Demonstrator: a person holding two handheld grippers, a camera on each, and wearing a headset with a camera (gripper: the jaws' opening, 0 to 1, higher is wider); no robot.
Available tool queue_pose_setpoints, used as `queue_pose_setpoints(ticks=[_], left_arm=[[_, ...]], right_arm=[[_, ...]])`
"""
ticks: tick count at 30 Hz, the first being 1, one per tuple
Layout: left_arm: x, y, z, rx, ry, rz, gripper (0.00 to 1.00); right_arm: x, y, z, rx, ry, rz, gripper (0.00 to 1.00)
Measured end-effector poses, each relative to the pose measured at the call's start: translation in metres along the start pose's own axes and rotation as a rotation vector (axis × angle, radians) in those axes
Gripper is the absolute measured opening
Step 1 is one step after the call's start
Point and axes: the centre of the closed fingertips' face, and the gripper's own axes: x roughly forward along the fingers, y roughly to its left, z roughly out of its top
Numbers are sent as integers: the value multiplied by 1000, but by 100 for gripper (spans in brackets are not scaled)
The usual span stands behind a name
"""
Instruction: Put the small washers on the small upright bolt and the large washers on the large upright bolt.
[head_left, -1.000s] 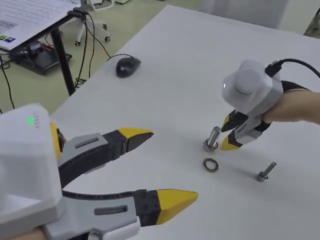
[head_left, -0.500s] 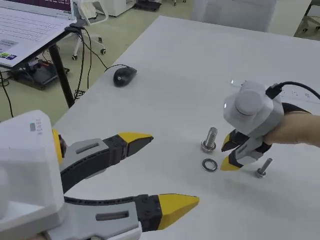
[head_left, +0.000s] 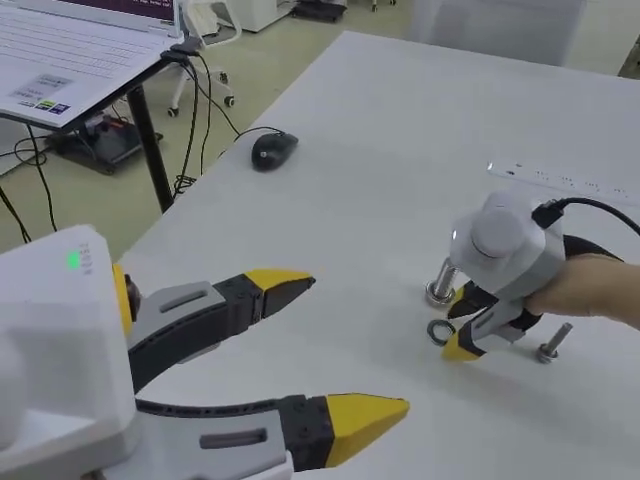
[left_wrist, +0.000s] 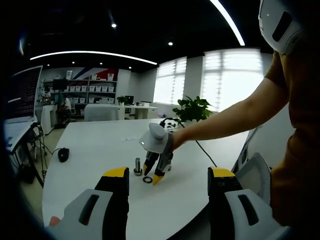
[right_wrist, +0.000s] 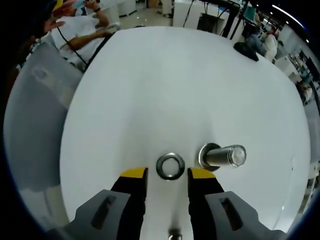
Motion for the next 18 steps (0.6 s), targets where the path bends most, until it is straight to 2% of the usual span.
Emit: queue_pose_setpoints(ticks=[4, 10, 13, 18], left_arm=[[2, 2, -2, -6, 3, 1, 63], [7, 1, -2, -9, 3, -11, 63], [9, 0, -1, -8, 3, -19, 63], [9, -1, 0, -2, 1, -21, 63]], right_arm=[[2, 2, 2, 10, -4, 29, 31], [2, 1, 0, 19, -21, 34, 30], [2, -1, 0, 15, -17, 23, 25], [1, 1, 1, 11, 0, 13, 23]])
